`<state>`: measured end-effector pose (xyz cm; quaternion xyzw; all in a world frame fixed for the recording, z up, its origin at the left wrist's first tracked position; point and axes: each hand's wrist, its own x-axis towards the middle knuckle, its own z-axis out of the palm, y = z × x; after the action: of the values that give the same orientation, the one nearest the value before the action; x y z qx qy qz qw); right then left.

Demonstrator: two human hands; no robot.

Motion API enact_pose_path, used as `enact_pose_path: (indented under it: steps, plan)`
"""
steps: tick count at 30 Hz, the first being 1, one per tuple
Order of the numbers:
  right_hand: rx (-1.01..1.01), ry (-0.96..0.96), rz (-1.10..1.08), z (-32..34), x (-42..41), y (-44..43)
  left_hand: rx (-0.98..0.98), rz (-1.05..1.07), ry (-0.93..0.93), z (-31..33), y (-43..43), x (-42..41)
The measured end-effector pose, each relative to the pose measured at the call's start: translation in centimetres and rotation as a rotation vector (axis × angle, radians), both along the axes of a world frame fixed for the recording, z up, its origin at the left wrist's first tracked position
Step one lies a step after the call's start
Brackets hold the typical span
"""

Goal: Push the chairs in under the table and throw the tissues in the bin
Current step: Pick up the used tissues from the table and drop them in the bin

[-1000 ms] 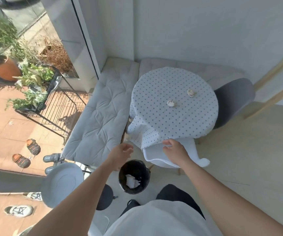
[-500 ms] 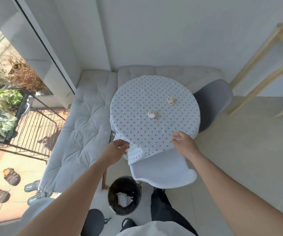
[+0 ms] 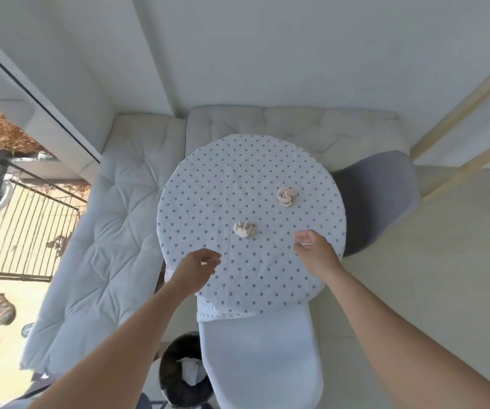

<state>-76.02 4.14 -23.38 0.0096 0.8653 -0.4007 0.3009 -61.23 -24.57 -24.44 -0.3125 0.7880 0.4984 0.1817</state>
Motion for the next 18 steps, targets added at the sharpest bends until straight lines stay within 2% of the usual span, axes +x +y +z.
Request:
enact_pose_path:
  steps: [11, 18]
  plan:
    - [0.032, 0.046, 0.118, -7.6, -11.4, -2.2, -0.127, 0.031, -0.034, -6.0, 2.4, -10.0]
    - [0.077, 0.118, 0.21, -11.3, -16.1, -4.7, -0.18, -0.076, 0.005, -9.5, 3.6, -12.8]
